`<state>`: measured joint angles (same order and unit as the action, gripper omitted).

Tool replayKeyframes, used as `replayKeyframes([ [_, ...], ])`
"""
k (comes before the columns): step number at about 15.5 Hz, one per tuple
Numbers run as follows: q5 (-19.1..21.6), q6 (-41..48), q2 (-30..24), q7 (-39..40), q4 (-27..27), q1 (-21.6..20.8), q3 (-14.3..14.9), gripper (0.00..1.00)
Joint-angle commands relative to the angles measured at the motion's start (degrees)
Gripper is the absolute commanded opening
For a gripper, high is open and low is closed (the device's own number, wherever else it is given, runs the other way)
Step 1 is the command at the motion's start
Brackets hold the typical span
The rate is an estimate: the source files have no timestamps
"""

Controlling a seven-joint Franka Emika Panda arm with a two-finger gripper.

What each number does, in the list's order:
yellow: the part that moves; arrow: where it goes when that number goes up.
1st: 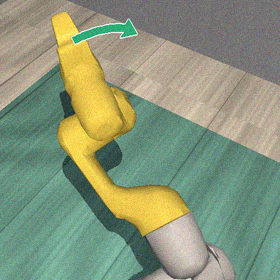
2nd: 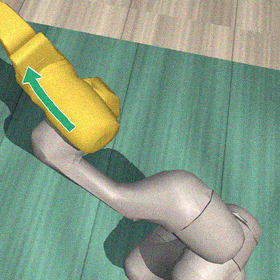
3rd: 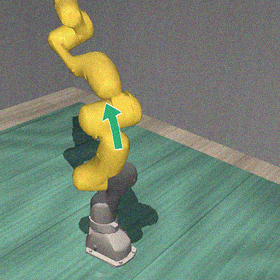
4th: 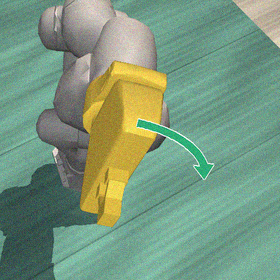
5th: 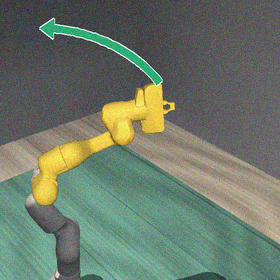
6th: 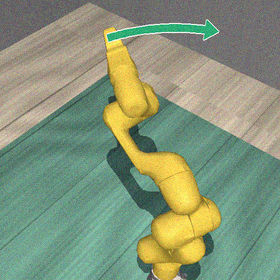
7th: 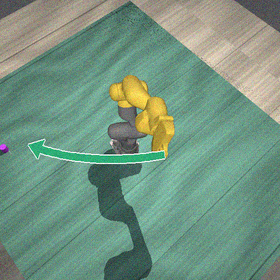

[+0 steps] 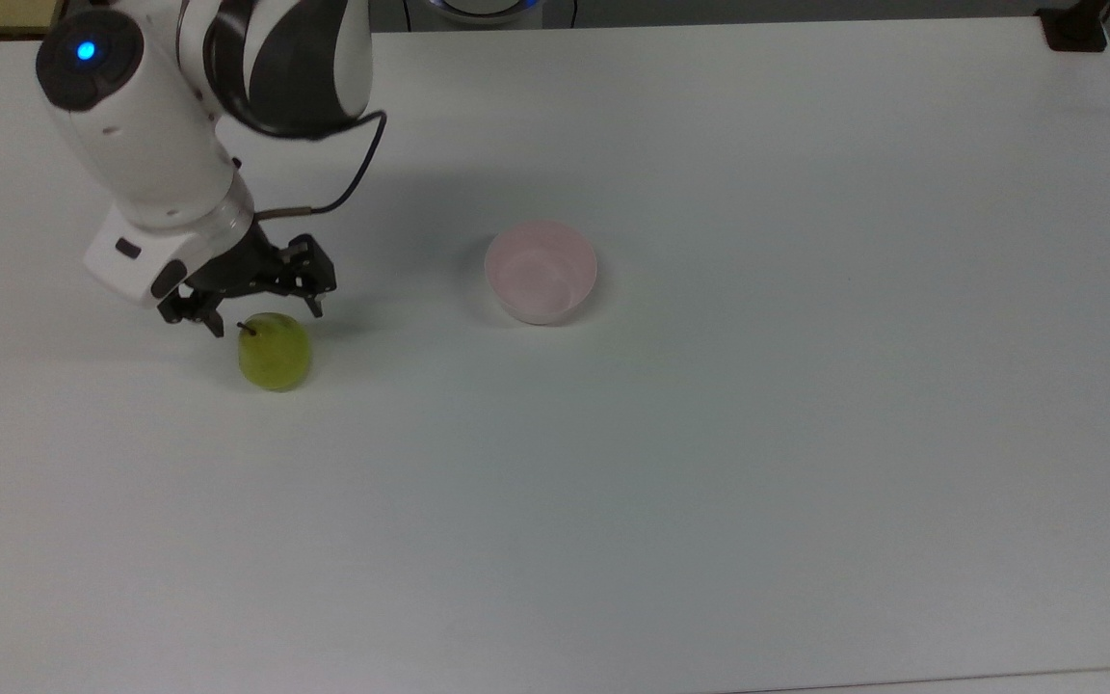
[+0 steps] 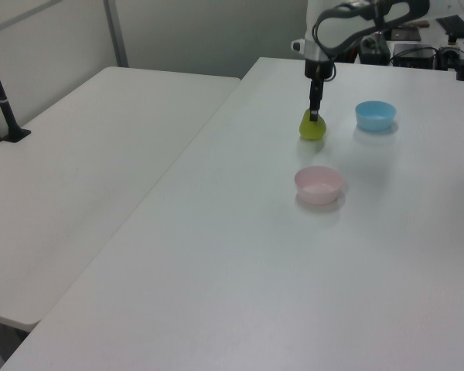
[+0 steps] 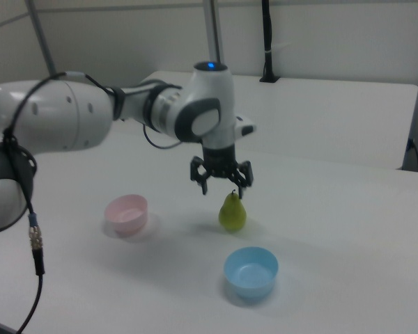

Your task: Pick up a pear from the bowl

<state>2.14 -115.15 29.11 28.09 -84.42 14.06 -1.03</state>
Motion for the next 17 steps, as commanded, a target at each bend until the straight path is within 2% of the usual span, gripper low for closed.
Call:
replayKeyframes([
  [1, -3.5, 11.3, -10.7, -4.5, -1.4, -5.5, 0.2, 1.0],
  [5, -4.3, 17.9, -17.2, -13.0, -0.7, -9.7, 0.2, 1.0],
  [7, -3.9, 22.0, -21.4, -21.1, -1.1, -12.7, 0.2, 1.0],
  [10, -3.9, 25.8, -25.0, -27.8, -2.3, -17.0, 1.4, 1.0],
  [12, -3.1, 24.6, -27.3, -30.8, -5.3, -21.0, 4.4, 1.0],
  [13, -1.4, 22.9, -27.7, -30.9, -6.3, -22.5, 5.2, 1.0],
  [15, 1.9, 14.5, -28.0, -30.8, -9.9, -21.9, 5.3, 1.0],
  [17, 2.1, 12.8, -27.8, -30.2, -10.3, -21.4, 4.9, 1.0],
])
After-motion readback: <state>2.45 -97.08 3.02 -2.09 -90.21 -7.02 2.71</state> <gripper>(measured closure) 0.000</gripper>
